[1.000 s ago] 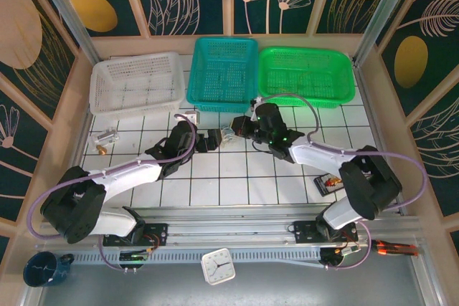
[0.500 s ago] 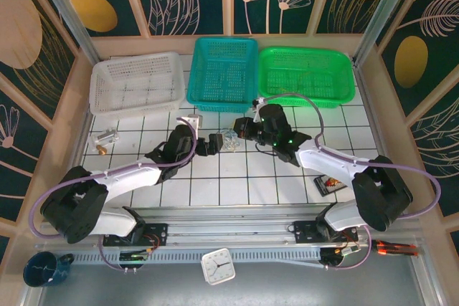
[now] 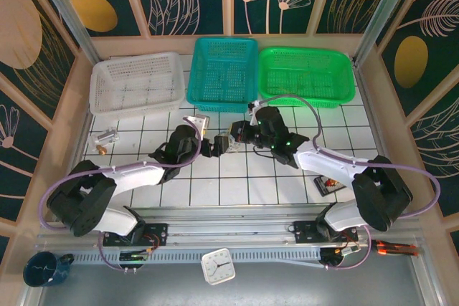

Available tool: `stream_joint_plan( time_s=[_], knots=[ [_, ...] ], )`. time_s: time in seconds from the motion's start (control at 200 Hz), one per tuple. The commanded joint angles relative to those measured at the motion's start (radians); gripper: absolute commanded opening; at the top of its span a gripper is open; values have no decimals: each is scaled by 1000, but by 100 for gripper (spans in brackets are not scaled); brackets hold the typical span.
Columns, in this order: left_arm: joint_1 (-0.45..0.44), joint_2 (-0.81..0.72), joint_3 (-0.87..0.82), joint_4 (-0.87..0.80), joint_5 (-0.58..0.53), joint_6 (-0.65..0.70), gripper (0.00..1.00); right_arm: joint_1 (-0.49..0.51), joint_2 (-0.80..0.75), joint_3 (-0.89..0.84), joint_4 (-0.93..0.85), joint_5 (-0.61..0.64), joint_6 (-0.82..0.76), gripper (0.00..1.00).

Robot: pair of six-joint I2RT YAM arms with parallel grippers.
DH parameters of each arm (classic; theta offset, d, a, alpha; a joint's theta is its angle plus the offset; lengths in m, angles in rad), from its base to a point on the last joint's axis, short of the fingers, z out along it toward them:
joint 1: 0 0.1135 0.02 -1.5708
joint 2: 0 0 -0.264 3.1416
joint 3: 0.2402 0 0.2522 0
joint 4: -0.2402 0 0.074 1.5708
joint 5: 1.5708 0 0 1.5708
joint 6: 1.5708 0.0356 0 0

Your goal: Untangle the cables

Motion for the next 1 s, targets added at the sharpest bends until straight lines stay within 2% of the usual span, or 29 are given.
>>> stream_joint_plan(
  time_s=[0.0,0.27,0.33,0.495,0.621,0.991],
  knots=[
    [-4,36,0,82,54,29,99,18,-19,-5,-15,-12,-22,0],
    [-4,176,29,141,31,30,97,51,-29,22,-13,-37,-5,0],
    [-4,197,33,147,31,30,91,50,-45,29,-9,-47,4,0],
    [-4,223,38,139,56,35,66,50,-97,60,-10,-71,24,0],
    [-3,223,21,141,73,35,56,49,-141,91,-23,-72,28,0],
    [-3,213,-20,156,91,21,53,10,-245,197,-85,-41,2,0]
  ],
)
